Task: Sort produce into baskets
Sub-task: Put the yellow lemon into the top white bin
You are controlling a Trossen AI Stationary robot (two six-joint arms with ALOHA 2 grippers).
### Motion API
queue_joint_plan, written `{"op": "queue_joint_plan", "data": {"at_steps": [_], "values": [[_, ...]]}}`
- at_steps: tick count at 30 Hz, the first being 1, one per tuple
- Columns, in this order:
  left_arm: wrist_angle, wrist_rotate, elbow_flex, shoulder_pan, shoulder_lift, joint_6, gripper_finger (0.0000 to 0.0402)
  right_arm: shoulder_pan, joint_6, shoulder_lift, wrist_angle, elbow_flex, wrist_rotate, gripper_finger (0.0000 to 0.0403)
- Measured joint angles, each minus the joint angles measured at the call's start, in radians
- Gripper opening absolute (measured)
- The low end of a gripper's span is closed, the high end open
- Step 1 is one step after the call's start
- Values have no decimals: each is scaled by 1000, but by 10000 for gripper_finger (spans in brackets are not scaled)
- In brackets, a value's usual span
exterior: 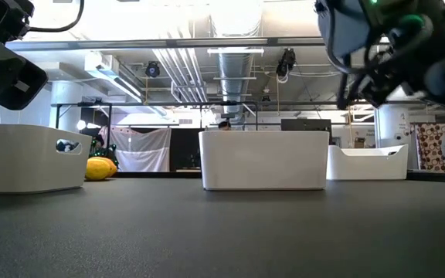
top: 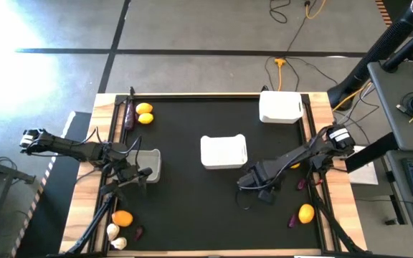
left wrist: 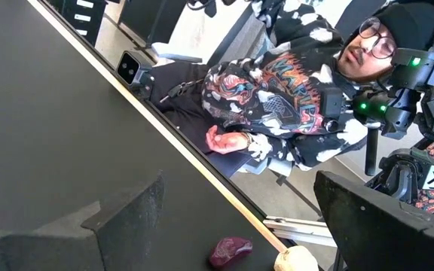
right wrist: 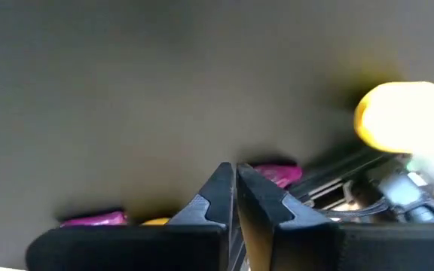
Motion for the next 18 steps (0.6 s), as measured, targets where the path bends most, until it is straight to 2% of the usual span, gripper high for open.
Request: {"op": "queue_joint_plan", "data": {"at_steps": [10,15,18], "values": [[0,0,0,0,0,0,327,-3,18,-1,18,-79,-87,13],[0,0,0,0,0,0,327,-9,97,-1,85,-56,-215,13],[0,0,0,0,0,0,327,-14,163,-1,98,-9,-225,13]]}}
